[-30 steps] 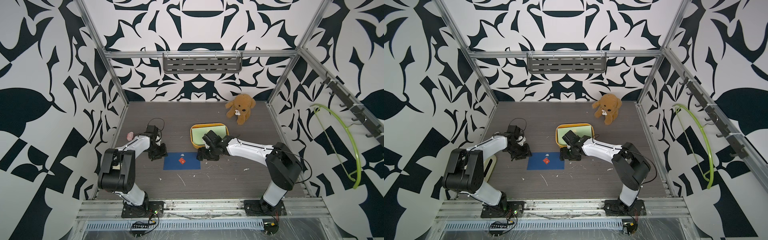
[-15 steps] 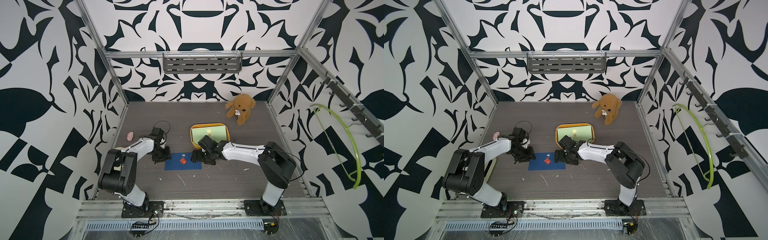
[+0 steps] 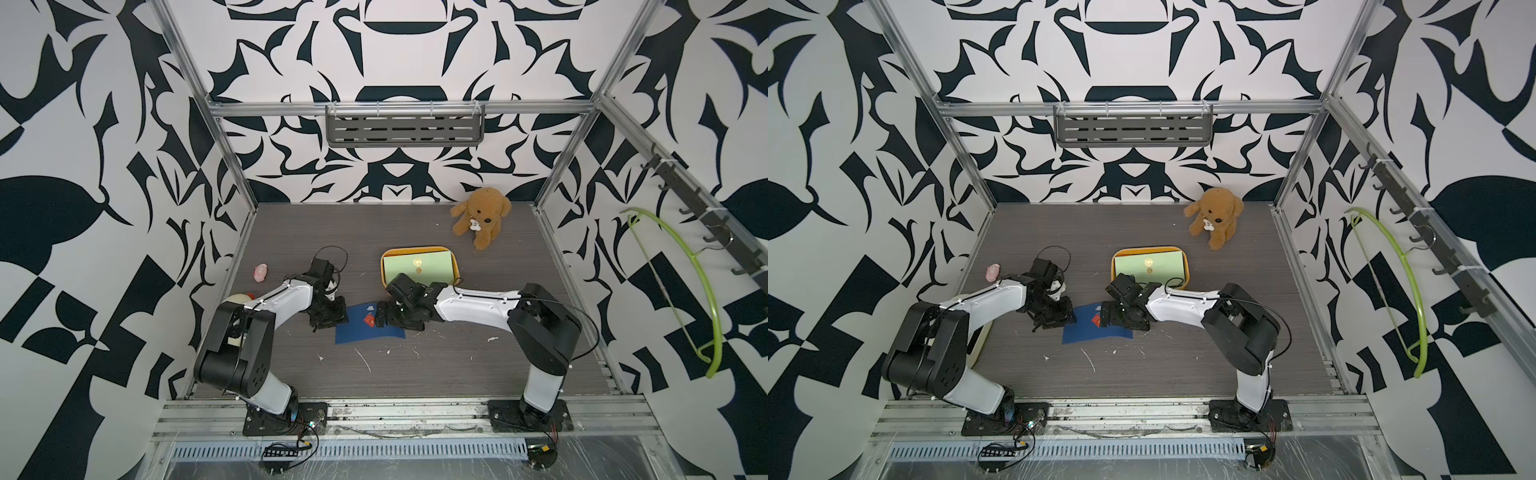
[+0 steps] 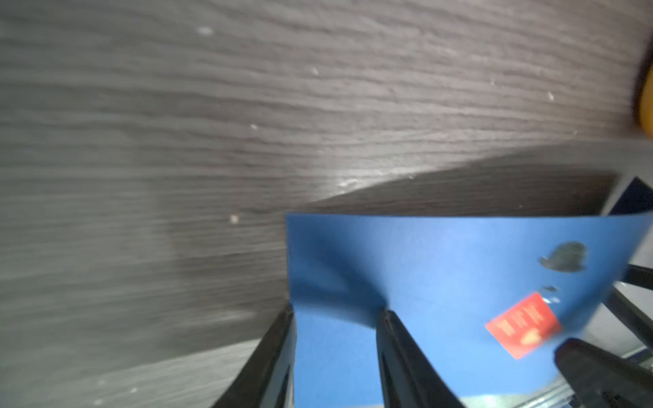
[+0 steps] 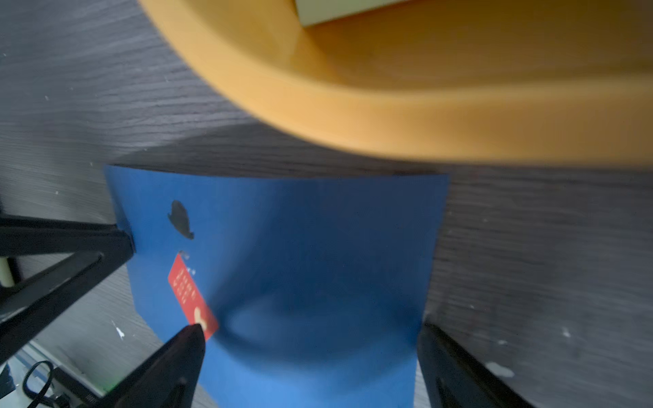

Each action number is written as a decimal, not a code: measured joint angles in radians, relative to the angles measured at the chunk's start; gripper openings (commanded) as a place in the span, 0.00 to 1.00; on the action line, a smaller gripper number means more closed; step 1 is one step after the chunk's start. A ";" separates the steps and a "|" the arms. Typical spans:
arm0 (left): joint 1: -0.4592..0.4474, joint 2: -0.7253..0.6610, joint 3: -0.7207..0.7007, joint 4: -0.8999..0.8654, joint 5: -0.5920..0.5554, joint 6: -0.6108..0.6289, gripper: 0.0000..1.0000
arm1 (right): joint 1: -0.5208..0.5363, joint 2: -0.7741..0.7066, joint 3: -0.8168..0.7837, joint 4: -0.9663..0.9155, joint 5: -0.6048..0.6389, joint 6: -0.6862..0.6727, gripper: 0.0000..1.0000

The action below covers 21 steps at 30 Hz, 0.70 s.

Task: Put the sealed envelopes into the storage box
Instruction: Pick up the envelope from the center of the board.

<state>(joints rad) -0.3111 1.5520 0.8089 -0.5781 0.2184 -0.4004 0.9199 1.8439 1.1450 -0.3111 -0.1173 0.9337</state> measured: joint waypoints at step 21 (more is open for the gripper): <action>-0.067 -0.022 -0.028 0.023 0.058 -0.088 0.42 | 0.049 0.034 0.047 -0.063 0.024 -0.082 0.84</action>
<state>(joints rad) -0.3782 1.5303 0.7807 -0.5549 0.2764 -0.4881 0.9688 1.8782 1.1915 -0.3740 -0.0937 0.8516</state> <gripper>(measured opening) 0.424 0.863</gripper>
